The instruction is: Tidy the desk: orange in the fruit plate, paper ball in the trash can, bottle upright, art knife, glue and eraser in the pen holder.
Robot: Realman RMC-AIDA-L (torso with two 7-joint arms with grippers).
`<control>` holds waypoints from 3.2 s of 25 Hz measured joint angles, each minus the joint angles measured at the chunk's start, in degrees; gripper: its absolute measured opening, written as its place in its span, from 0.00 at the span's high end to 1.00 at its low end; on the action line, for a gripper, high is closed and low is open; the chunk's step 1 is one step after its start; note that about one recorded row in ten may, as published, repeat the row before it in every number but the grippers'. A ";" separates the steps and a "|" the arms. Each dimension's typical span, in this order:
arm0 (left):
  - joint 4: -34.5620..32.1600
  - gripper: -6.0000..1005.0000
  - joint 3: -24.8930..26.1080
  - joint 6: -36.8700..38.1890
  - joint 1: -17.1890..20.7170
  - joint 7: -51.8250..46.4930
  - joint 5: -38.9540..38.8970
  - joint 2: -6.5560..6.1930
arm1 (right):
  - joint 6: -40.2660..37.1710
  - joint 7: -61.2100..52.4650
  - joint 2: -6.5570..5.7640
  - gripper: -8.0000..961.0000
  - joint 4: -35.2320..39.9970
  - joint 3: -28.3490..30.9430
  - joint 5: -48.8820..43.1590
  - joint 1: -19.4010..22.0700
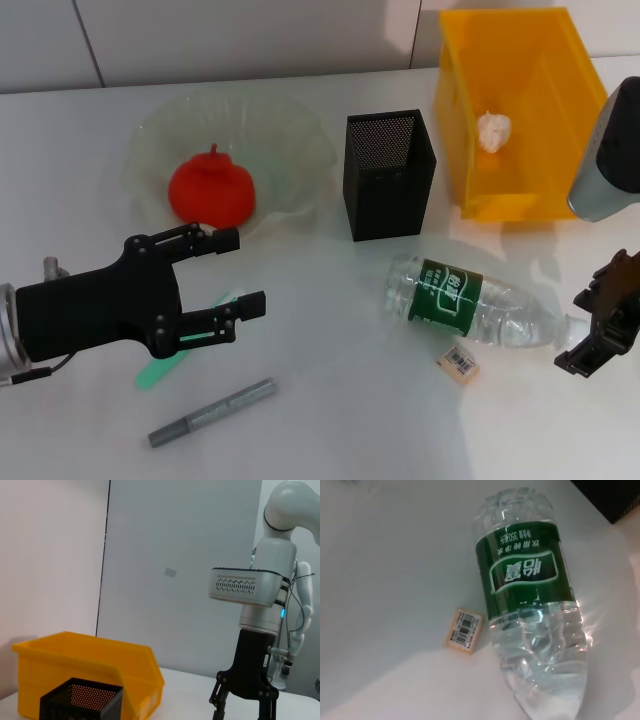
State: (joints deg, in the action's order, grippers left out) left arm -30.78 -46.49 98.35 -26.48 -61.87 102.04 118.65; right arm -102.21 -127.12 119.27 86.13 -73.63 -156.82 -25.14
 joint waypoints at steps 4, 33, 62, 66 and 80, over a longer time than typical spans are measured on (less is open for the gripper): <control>-0.02 0.22 0.00 0.00 0.08 0.00 0.00 0.00 | 1.03 -0.08 0.00 0.20 -1.02 -0.03 -0.05 0.00; 0.11 0.22 0.00 0.52 0.81 0.08 -0.01 -0.09 | 5.90 -1.81 0.06 0.53 -7.24 -3.02 -0.97 -2.21; -0.34 0.22 0.00 1.32 2.98 0.73 -2.28 -0.25 | -1.74 -1.78 0.11 0.53 16.42 -2.17 4.69 0.03; -0.79 0.22 0.86 2.03 3.52 0.87 -2.39 -0.26 | -1.77 -1.99 0.04 0.53 18.09 -0.79 7.37 -1.08; -1.84 0.22 4.45 4.43 7.65 1.77 -2.50 -0.32 | -1.58 -4.30 -0.09 0.54 18.60 3.61 14.03 -5.54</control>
State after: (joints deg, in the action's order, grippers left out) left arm -32.62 -42.04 102.78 -18.83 -60.11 99.54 118.32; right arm -103.79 -131.43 119.18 104.73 -70.02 -142.79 -30.67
